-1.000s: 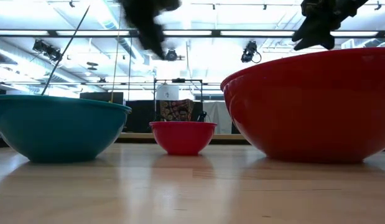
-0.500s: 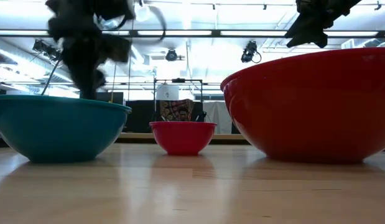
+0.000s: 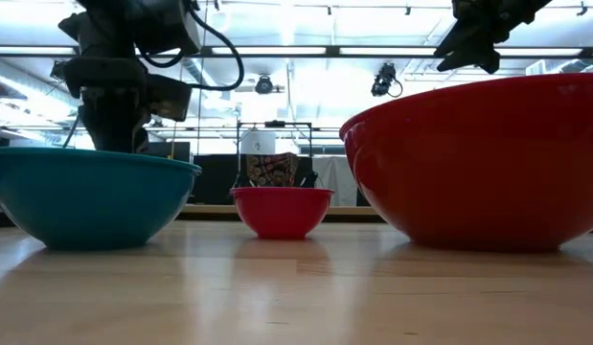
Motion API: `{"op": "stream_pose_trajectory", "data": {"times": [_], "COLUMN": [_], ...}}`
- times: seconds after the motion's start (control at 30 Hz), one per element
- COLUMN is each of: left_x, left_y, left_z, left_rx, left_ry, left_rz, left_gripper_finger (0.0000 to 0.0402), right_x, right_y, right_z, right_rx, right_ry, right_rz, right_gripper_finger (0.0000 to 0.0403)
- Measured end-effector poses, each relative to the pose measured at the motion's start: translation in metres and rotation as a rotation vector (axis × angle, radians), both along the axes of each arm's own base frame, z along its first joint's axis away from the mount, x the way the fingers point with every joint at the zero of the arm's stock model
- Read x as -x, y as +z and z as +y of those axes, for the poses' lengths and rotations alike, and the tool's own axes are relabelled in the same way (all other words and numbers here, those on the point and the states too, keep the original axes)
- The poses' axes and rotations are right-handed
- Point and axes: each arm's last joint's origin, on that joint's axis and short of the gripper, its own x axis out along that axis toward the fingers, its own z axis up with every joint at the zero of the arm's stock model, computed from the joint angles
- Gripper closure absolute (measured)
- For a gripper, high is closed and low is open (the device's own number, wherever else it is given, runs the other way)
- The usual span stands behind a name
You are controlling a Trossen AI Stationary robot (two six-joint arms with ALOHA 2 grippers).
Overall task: Nest bowls inside each other
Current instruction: Stack the blue bowl on top of the green bowl
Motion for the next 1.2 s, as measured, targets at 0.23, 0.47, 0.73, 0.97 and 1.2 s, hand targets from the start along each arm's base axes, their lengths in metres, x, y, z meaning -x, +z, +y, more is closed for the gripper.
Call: {"op": "stream_pose_trajectory", "data": {"times": [0.23, 0.47, 0.73, 0.97, 1.2], "left_x": [0.0, 0.0, -0.005, -0.031, -0.058], "left_y": [0.0, 0.0, 0.008, 0.059, 0.107], "left_z": [0.0, 0.0, -0.001, 0.0, 0.014], "left_rx": [0.013, 0.025, 0.039, 0.033, 0.003], "left_ry": [-0.003, 0.024, 0.07, -0.036, 0.013], "left_rz": [0.0, 0.001, -0.023, -0.234, -0.463], "left_gripper_finger": [0.0312, 0.0388, 0.0387, 0.0387, 0.0388], "right_x": [-0.001, -0.002, -0.003, -0.003, -0.007], "right_y": [0.0, 0.004, 0.005, 0.005, 0.003], "right_z": [0.001, 0.0, -0.001, -0.001, -0.003], "right_rx": [0.013, 0.037, 0.039, 0.033, 0.002], "right_ry": [-0.003, -0.001, -0.004, -0.009, -0.023], "right_rz": [0.0, -0.032, -0.045, -0.05, -0.045], "right_gripper_finger": [0.0228, 0.0228, 0.0228, 0.0228, 0.0228]}}
